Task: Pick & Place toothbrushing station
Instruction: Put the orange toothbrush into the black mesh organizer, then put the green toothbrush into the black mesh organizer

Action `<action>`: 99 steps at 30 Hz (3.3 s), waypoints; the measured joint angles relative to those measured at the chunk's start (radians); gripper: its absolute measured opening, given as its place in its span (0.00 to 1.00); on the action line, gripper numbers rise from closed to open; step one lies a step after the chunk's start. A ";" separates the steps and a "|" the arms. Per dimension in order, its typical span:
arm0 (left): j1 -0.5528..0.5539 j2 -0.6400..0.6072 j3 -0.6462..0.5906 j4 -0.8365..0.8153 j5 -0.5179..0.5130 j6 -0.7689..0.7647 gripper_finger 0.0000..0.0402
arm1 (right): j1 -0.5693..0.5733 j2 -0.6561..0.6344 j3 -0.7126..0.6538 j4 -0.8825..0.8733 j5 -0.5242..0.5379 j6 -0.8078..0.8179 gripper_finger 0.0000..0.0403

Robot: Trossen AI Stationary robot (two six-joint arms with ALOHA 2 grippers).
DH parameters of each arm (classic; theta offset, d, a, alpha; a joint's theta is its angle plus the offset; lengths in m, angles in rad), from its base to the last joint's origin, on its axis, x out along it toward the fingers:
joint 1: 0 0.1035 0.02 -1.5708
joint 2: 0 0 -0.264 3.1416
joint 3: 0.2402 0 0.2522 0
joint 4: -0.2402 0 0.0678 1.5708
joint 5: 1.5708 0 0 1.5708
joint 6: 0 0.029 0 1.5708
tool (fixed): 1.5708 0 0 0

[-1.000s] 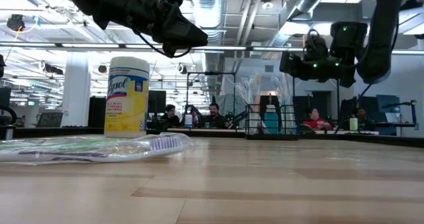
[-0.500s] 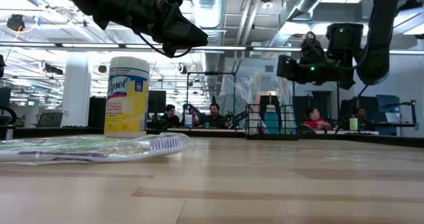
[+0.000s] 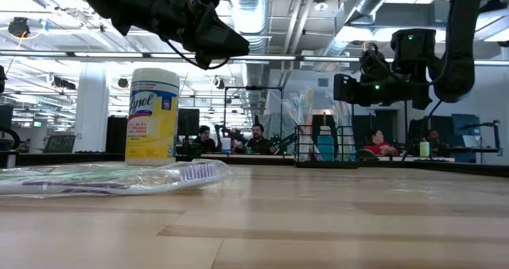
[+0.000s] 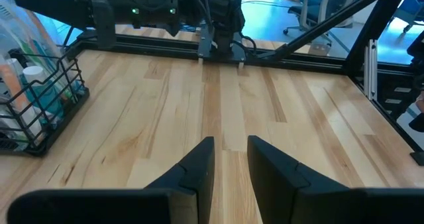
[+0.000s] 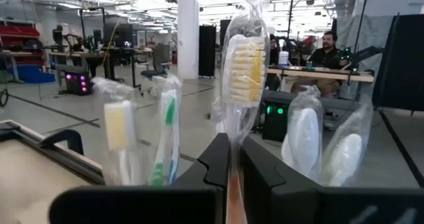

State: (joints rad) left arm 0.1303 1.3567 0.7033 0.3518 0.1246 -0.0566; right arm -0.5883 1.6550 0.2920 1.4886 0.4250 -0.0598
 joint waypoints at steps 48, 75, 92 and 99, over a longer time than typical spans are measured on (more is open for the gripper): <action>0.000 0.000 0.000 0.001 0.000 0.000 0.21 | -0.008 0.000 -0.055 -0.067 0.099 0.086 0.09; 0.000 0.000 0.000 0.001 0.000 0.000 0.21 | 0.075 -0.068 -0.054 -0.049 0.239 -0.020 0.57; -0.007 0.000 0.000 -0.025 0.015 -0.008 0.21 | 0.266 -0.399 -0.054 -0.374 0.336 -0.046 0.54; -0.058 0.000 0.000 -0.128 0.066 -0.011 0.21 | 0.406 -0.479 -0.054 -0.418 0.335 -0.046 0.53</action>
State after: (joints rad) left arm 0.0719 1.3567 0.7033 0.2234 0.1909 -0.0679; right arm -0.1819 1.1760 0.2379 1.0702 0.7605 -0.1055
